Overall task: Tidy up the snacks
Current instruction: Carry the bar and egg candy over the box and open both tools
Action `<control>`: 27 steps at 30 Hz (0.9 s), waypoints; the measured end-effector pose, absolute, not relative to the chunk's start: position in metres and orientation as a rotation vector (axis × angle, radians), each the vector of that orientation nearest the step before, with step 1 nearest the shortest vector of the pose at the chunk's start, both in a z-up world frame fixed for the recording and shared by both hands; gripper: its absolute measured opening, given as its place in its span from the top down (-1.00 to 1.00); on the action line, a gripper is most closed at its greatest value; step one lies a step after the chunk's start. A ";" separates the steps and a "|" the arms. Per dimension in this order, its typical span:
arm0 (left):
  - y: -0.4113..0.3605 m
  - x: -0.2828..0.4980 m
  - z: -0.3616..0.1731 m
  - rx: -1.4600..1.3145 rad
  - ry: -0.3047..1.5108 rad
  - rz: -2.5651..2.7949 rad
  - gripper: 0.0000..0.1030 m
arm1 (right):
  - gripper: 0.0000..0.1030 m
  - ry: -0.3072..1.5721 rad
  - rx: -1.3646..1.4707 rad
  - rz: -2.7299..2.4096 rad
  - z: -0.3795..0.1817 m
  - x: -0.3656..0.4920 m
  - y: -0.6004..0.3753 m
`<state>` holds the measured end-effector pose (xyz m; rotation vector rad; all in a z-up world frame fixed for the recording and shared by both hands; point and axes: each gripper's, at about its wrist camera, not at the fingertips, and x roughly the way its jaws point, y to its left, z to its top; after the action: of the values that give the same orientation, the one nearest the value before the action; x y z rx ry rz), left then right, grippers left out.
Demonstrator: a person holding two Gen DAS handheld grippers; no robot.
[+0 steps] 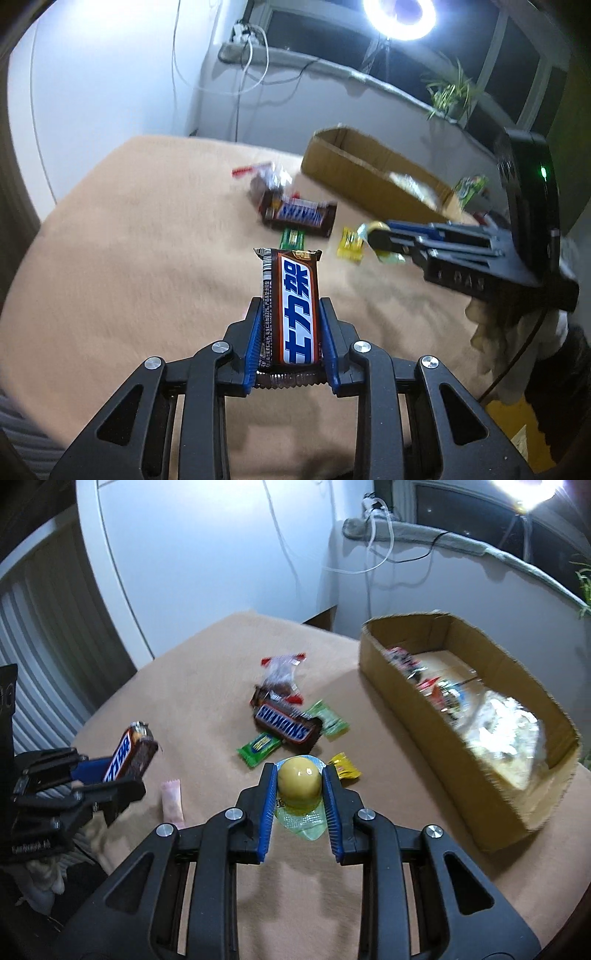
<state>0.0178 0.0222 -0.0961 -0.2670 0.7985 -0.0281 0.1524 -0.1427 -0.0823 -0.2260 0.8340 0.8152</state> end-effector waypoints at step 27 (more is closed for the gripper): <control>0.017 0.177 -0.049 -0.177 0.720 -0.205 0.47 | 0.50 0.805 -0.032 0.538 -0.037 0.266 -0.231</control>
<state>0.1770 0.0171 -0.0491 -0.1773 0.7201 -0.2047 0.2663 -0.2315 -0.0369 -0.0323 0.8055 0.5378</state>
